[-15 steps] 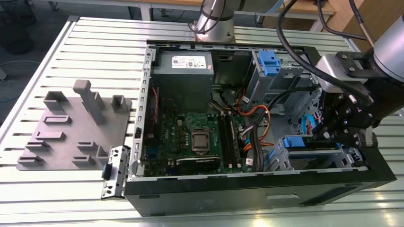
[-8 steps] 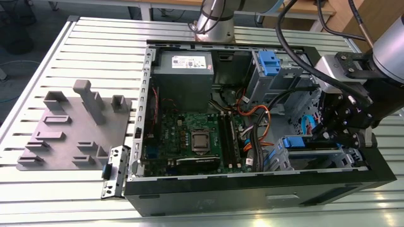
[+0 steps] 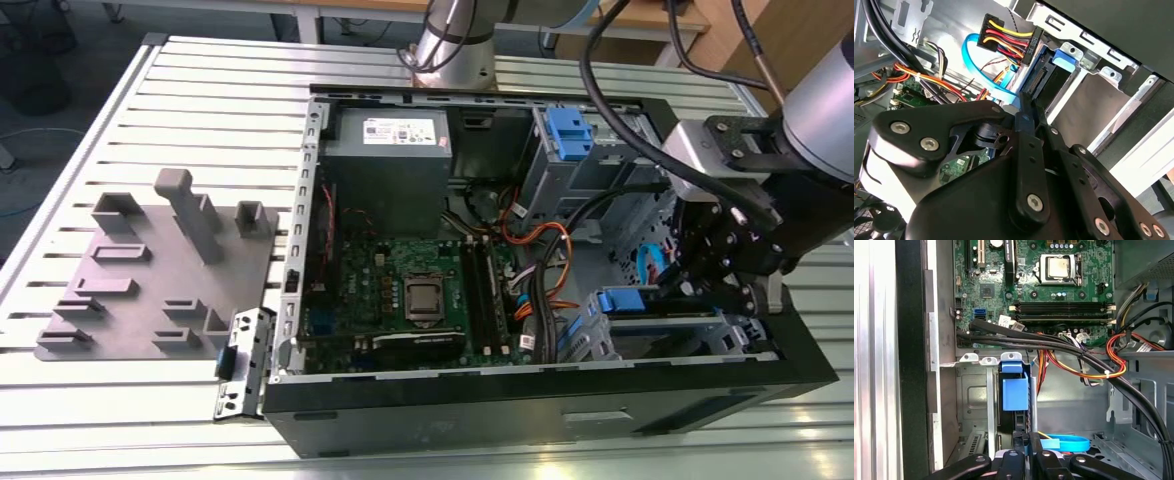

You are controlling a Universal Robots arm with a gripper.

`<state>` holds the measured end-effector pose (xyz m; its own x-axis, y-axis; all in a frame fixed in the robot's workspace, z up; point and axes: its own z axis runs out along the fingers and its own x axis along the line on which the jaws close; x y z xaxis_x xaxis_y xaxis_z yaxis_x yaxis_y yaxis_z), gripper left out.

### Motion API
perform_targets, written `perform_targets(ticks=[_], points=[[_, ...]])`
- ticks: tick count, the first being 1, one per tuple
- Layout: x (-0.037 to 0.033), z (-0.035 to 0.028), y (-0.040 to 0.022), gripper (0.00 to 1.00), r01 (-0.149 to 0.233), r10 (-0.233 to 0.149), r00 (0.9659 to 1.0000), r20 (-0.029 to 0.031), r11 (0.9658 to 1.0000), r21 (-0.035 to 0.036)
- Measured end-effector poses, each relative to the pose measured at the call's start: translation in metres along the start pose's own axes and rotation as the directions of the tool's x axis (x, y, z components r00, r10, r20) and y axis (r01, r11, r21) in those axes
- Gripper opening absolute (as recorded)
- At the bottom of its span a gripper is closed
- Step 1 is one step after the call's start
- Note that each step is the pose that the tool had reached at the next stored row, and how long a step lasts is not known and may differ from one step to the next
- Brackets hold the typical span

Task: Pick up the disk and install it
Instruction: 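Insert the first disk wire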

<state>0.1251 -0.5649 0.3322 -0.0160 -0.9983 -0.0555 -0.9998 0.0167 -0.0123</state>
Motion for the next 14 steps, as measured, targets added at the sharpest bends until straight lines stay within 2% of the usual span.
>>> perform_targets(ticks=[14], points=[[0.0001,0.0028,0.0,0.16,0.0,0.0,1.0,0.0004,1.0,0.001]])
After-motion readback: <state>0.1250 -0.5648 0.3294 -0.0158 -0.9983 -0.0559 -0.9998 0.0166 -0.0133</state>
